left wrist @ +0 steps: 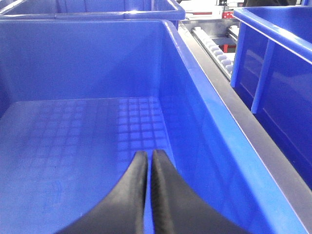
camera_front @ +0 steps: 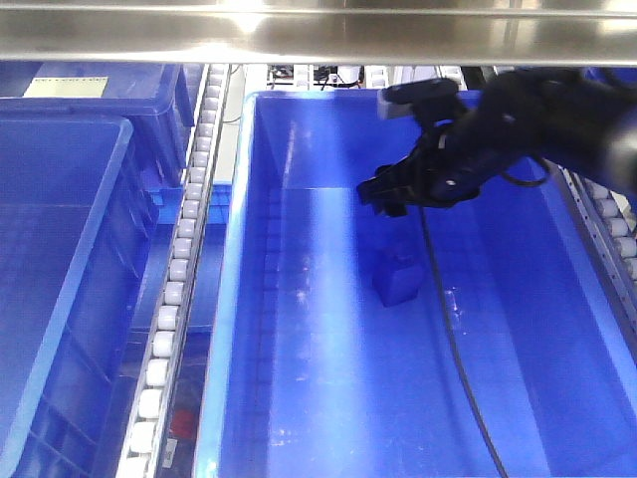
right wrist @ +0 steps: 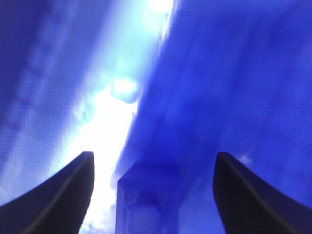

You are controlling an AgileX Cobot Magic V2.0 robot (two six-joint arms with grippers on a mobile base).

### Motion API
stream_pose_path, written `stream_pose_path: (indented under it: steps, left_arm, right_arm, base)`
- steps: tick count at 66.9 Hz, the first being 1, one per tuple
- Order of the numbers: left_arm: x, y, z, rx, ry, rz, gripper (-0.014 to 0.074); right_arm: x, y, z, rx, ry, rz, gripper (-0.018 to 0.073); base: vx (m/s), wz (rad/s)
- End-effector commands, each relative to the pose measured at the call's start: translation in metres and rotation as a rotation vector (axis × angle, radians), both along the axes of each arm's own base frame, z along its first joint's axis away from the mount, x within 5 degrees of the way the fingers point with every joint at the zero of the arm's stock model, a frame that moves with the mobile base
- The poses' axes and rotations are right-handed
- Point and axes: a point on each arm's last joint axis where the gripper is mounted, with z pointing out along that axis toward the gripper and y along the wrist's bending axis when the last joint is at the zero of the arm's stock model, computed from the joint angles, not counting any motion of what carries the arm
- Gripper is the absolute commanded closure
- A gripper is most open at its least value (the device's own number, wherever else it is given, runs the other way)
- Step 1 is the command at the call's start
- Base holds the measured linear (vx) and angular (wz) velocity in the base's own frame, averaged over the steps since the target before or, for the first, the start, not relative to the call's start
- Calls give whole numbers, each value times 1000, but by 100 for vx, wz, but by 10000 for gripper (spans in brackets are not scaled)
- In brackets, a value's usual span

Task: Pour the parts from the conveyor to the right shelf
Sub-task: 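Lower the blue block into the bin and open the right gripper, then withdraw the right arm from the bin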

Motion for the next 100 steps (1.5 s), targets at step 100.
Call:
stream_pose_path:
  steps: [100]
  left_arm:
    - [-1,0,13,-15,-91,-4,603]
  right_arm:
    - [-295,-146,25,29,-683,-443,72]
  base:
    - [0,0]
